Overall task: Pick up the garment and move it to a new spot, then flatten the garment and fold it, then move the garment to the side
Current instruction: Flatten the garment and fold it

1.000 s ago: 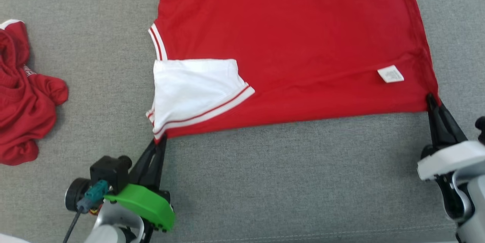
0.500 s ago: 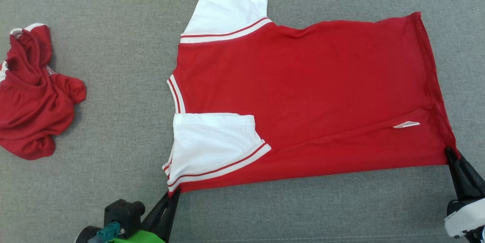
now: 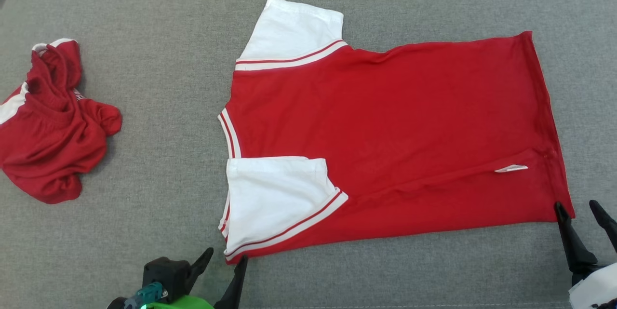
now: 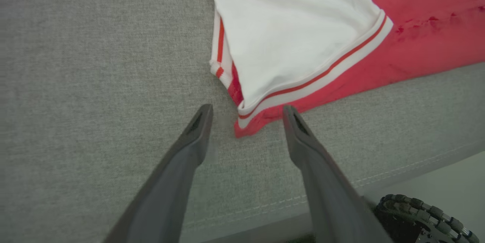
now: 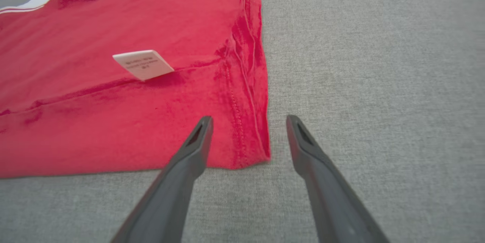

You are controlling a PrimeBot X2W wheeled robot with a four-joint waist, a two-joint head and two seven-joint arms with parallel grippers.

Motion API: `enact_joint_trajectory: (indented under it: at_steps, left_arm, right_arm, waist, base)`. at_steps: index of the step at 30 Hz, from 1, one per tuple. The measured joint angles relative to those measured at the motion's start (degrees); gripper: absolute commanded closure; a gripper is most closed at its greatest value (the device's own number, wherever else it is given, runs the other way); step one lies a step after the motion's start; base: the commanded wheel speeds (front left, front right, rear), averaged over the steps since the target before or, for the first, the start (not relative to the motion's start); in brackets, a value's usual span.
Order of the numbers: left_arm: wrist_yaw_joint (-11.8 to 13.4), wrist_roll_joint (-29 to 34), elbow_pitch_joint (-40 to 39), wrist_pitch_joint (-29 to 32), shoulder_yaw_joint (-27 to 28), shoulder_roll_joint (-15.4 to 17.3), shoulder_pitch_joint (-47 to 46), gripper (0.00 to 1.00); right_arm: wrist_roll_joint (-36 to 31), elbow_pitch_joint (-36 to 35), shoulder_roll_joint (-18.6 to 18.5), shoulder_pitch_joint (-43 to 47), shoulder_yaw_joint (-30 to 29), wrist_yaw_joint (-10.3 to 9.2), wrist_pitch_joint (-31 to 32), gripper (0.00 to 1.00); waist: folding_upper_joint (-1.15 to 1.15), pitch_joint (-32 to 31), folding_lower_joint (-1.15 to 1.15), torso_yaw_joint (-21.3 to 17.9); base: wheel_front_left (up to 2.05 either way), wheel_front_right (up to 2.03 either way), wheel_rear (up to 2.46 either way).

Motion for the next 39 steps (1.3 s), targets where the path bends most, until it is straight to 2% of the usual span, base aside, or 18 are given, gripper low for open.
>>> enact_joint_trajectory:
  at_steps: [4,8,12,15,18,22,27,32,39]
  left_arm:
    - [1.1,0.2,-2.3,-0.4,1.0,0.7,0.1,0.0]
    - [2.8,0.4,-7.9,-1.5,5.3,3.1,-0.2,0.0]
    - [2.7,0.9,-10.5,-0.7,9.2,6.2,-6.4,0.0]
    - [0.6,0.7,-10.0,2.2,10.4,7.9,-14.5,0.0]
    - [-1.9,-0.7,-7.5,6.1,10.7,8.3,-24.7,0.0]
    - [-6.7,-4.6,-0.4,12.3,9.9,7.4,-39.3,0.0]
    - [-11.3,-7.3,10.8,21.5,6.8,6.0,-54.2,0.0]
    - [-13.8,-7.5,18.9,27.2,3.4,6.1,-64.2,0.0]
    - [-14.8,-6.8,28.8,30.0,0.1,6.5,-72.5,0.0]
  right_arm:
    - [0.0,-2.5,-0.3,1.2,-2.1,0.01,-0.2,0.0]
    - [-1.2,-6.0,-0.1,1.0,-3.6,-0.01,-0.6,0.0]
    - [-3.2,-8.6,1.5,-1.6,-3.0,-0.01,-0.8,0.0]
    - [-4.2,-9.2,2.1,-4.9,-0.8,-0.01,-0.6,0.0]
    - [-4.9,-9.0,2.1,-8.8,1.3,-0.01,-0.5,0.0]
    - [-5.4,-8.4,2.2,-13.8,4.2,-0.01,-0.8,0.0]
    - [-5.6,-7.6,3.0,-18.5,7.1,-0.01,-1.7,0.0]
    - [-5.3,-5.9,3.8,-21.0,8.5,-0.01,-2.9,0.0]
    - [-5.1,-4.5,5.7,-23.3,9.5,-0.01,-3.8,0.0]
  waist:
    - [0.0,-1.1,0.0,0.0]
    - [0.0,-1.4,0.0,-0.5]
    - [0.0,-0.8,0.0,-0.8]
    - [0.0,0.3,0.0,-1.1]
    - [0.0,1.9,0.0,-1.6]
    - [0.0,4.6,0.0,-2.5]
    - [0.0,8.5,0.0,-4.3]
    - [0.0,11.8,0.0,-7.0]
    - [0.0,16.5,0.01,-11.3]
  base:
    - [0.0,0.0,0.0]
    - [0.0,0.0,0.0]
    - [0.0,0.0,0.0]
    - [0.0,0.0,0.0]
    - [0.0,0.0,0.0]
    - [0.0,0.0,0.0]
    - [0.0,0.0,0.0]
    - [0.0,0.0,0.0]
    - [0.0,0.0,0.0]
